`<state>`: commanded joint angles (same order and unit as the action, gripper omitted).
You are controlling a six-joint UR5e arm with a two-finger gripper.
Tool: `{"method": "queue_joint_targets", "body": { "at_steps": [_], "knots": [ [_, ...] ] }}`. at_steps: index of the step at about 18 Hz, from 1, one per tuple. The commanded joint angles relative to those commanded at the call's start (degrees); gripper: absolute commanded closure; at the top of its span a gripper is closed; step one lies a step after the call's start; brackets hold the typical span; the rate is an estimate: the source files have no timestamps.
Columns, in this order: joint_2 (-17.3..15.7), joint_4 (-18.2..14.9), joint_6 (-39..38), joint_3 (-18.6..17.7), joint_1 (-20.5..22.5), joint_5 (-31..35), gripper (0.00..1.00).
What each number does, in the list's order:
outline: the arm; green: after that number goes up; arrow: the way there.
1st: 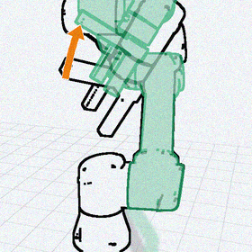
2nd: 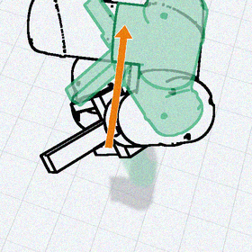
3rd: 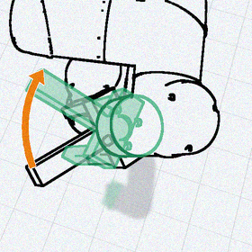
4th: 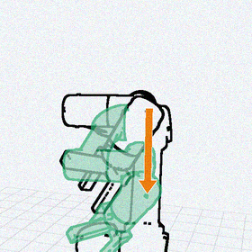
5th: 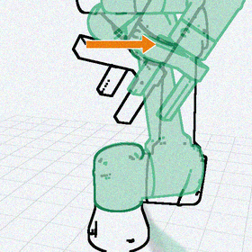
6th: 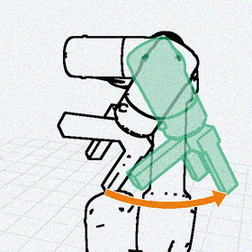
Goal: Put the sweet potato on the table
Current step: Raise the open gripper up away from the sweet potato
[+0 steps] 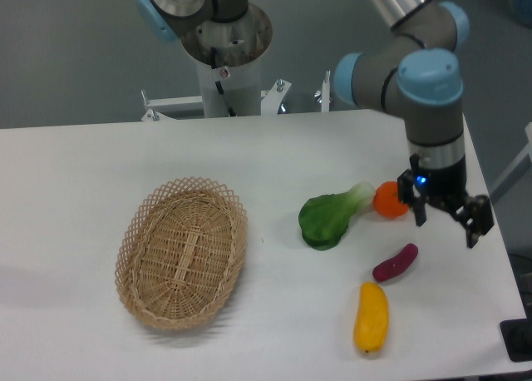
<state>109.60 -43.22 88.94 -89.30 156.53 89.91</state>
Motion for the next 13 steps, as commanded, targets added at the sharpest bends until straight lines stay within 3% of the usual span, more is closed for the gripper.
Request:
{"method": "queue_joint_targets", "body": {
  "at_steps": [2,8,13],
  "knots": [
    [-1.2,-3.6,4.1,0.3,1.8,0.0,0.00],
    [-3.3,-9.3,15.5,-0.1,7.1,-0.9,0.00],
    [-3.9,-9.4,18.6,-0.3,9.4,-2.7,0.00]
  ]
}}
